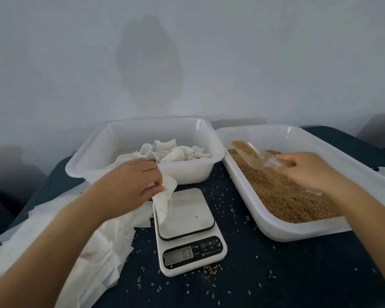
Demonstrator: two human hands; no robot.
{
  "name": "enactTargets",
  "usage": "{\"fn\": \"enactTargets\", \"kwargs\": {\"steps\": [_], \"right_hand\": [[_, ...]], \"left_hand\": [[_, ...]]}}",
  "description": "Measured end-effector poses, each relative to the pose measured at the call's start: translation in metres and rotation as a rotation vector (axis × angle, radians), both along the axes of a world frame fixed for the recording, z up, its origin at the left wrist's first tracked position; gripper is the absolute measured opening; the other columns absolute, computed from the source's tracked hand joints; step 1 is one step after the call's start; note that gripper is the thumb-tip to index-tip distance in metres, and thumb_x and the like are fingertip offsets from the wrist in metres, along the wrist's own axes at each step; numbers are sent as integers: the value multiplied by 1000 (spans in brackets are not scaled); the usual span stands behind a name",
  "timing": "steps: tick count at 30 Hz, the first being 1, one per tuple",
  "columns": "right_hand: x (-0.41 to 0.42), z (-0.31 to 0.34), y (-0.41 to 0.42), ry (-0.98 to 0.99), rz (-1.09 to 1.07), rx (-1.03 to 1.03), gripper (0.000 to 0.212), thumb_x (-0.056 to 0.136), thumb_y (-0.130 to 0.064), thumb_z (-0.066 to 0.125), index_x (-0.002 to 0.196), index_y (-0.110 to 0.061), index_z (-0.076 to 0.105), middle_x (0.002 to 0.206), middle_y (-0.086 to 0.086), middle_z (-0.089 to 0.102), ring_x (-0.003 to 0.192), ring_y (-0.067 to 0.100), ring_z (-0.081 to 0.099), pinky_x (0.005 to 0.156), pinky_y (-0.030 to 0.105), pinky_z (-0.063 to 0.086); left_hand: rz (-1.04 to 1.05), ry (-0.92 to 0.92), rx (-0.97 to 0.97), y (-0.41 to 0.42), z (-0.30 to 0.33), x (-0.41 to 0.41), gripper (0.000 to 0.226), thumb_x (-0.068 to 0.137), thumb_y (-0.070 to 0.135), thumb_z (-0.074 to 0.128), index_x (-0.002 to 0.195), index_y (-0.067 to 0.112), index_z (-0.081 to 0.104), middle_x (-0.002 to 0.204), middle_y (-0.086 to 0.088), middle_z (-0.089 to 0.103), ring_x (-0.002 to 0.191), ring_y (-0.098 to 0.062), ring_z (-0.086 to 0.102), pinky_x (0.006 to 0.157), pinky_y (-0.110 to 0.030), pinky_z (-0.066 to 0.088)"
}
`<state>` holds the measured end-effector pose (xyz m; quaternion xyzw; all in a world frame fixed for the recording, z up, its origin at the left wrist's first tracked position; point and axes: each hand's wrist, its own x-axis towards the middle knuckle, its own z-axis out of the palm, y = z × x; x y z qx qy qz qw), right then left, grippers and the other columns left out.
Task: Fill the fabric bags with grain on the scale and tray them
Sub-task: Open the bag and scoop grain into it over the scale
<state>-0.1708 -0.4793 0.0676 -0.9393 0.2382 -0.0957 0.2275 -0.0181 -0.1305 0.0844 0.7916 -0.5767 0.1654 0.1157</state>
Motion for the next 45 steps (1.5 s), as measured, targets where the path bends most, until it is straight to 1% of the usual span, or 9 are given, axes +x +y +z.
{"fn": "enactTargets", "kwargs": {"steps": [6, 10, 12, 18, 23, 28, 36, 40, 45], "right_hand": [[-6, 25, 17, -73, 200, 55, 38, 86, -41, 62, 118, -57, 53, 89, -11, 72, 75, 14, 70, 76, 31, 55], [-11, 26, 43, -79, 403, 182, 38, 80, -42, 63, 98, -73, 52, 96, -30, 68, 81, -8, 65, 66, 11, 51], [-11, 22, 51, -34, 475, 199, 37, 79, -45, 64, 106, -68, 52, 108, -45, 57, 100, -18, 56, 85, 14, 47], [-10, 23, 62, 63, 602, 41, 55, 90, -32, 61, 103, -82, 41, 110, -37, 61, 105, -3, 60, 90, 22, 47], [-11, 28, 60, 105, 624, -11, 44, 90, -32, 62, 110, -67, 46, 99, -51, 54, 91, -24, 52, 68, 9, 41], [-8, 34, 61, 183, 610, -75, 43, 89, -33, 62, 112, -64, 42, 90, -52, 53, 85, -23, 52, 73, -1, 38], [1, 57, 71, 345, 601, -129, 37, 87, -42, 63, 105, -69, 48, 121, -26, 61, 105, -7, 57, 96, 29, 48], [5, 72, 80, 386, 626, -142, 37, 87, -36, 66, 111, -60, 54, 120, -27, 61, 104, -9, 57, 93, 20, 47], [13, 87, 89, 433, 648, -203, 35, 86, -32, 67, 117, -48, 61, 112, -18, 67, 103, 4, 62, 95, 36, 49]], "left_hand": [[-25, 56, 152, -7, -9, 10, 17, 94, 29, 50, 86, 19, 61, 90, 11, 58, 91, -9, 46, 87, -22, 33], [6, 128, 134, -7, -29, 11, 18, 95, 26, 48, 94, 17, 64, 97, 10, 60, 95, -10, 50, 90, -23, 35], [24, 161, 112, -6, -34, 10, 18, 95, 24, 49, 95, 17, 65, 98, 9, 61, 96, -11, 51, 89, -25, 37], [46, 220, 56, -11, -34, 4, 16, 94, 23, 53, 99, 16, 66, 99, 6, 63, 95, -12, 52, 86, -27, 41], [10, 214, 42, -17, -29, 2, 12, 92, 18, 55, 91, 13, 66, 90, 7, 62, 86, -9, 52, 81, -21, 39], [6, 225, 82, -23, -25, 0, 15, 93, 18, 52, 93, 13, 67, 93, 5, 63, 90, -11, 53, 84, -27, 40], [-5, 214, 159, -28, -26, -9, 24, 96, 23, 49, 108, 14, 68, 113, 6, 63, 103, -11, 57, 90, -25, 41], [-23, 221, 107, -25, -32, -13, 23, 94, 22, 53, 107, 13, 70, 112, 5, 64, 100, -11, 58, 88, -21, 42], [-54, 213, 21, -21, -35, -18, 18, 90, 17, 59, 97, 8, 73, 103, -1, 68, 93, -16, 62, 84, -31, 49]]}}
